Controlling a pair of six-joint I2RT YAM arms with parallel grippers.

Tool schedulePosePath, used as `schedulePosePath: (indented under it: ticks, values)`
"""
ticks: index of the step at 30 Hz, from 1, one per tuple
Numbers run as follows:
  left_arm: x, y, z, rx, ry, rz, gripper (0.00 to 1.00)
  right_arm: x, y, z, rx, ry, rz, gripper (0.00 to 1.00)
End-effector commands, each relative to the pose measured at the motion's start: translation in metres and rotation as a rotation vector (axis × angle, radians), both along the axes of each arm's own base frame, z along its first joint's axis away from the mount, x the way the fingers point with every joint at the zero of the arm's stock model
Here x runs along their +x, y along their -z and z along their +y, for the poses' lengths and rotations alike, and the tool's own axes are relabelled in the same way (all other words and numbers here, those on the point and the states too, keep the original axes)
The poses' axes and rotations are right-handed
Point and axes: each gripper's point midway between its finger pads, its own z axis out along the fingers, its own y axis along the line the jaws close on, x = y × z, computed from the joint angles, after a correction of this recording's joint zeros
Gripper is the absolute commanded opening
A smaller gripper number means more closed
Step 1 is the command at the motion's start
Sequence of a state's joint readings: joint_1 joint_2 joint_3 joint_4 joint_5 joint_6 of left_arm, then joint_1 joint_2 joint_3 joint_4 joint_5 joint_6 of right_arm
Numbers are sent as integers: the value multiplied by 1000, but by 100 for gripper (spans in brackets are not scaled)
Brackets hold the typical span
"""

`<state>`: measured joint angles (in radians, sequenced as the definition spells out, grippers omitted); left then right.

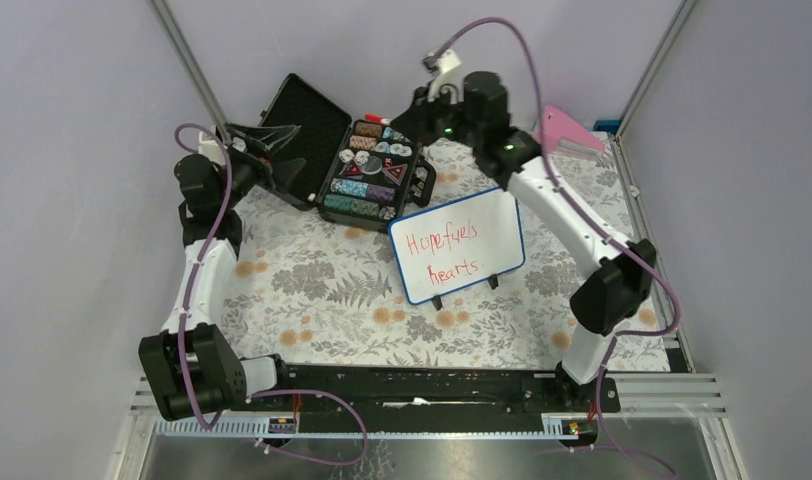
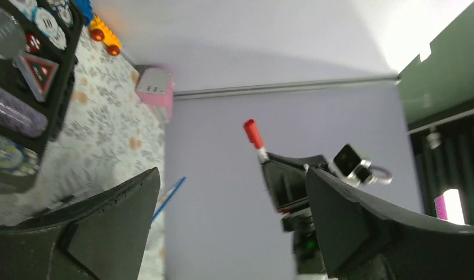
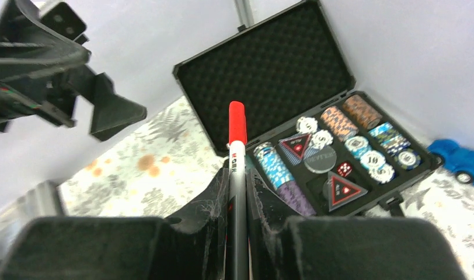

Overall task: Write a sentence on the whiteboard
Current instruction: Adjust the whiteboard marker at the pen cap.

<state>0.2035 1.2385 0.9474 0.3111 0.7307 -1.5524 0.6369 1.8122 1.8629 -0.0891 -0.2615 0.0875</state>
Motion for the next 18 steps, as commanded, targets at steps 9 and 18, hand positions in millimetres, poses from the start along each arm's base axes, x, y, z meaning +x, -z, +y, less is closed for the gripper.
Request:
schedulePosePath:
  ticks: [9,18]
  values:
    - [-93,-76,-60,653,442,-880,99,-124,-45,-74,376,-619,454,0]
    - [-141,-66,-122,591,734,-988,78,-153,-33,-81,536,-741,709,0]
